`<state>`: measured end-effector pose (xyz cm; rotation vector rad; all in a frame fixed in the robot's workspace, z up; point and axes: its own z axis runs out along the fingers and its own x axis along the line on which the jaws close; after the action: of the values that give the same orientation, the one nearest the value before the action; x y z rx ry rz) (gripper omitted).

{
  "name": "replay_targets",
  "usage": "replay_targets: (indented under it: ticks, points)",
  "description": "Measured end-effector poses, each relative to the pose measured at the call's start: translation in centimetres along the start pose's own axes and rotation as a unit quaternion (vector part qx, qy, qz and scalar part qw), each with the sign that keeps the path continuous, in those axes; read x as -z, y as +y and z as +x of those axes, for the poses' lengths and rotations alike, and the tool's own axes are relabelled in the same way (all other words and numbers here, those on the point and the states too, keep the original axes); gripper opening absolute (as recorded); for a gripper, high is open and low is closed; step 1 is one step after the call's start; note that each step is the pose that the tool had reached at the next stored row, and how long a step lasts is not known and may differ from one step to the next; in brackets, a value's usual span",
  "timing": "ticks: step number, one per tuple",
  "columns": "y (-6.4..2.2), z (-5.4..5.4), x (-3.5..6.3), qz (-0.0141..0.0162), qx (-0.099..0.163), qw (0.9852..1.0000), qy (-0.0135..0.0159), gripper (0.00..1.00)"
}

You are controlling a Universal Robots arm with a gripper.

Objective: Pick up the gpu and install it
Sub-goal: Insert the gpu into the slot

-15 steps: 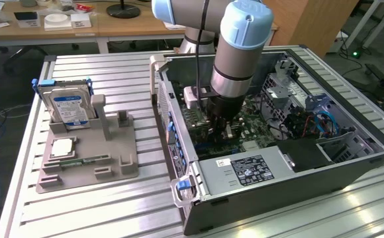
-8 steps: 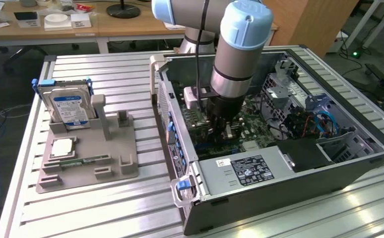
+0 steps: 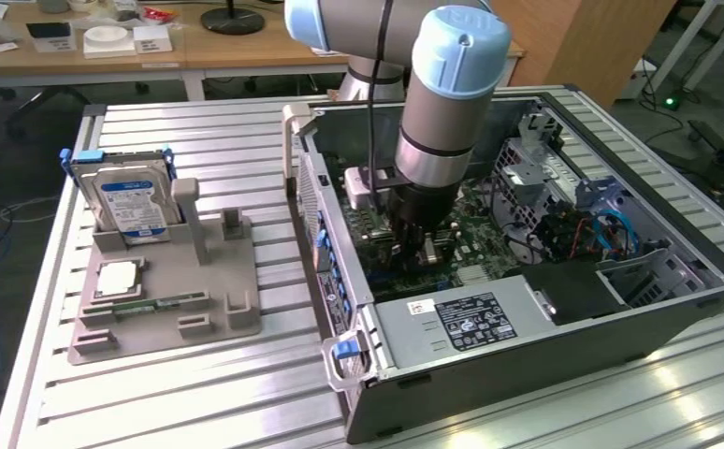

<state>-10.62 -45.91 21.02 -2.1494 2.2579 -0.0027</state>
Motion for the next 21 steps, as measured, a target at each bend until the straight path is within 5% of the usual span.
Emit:
replay_targets:
  ticks: [13, 14, 21]
  points:
    - [0.02, -0.1, -0.10, 0.0015, 0.000, 1.0000, -0.0019, 0.29]
    - [0.01, 0.0, 0.03, 0.0012, 0.000, 1.0000, -0.0009, 0.35]
    - [-0.03, -0.1, 2.07, 0.0040, 0.000, 1.0000, -0.0011, 0.35]
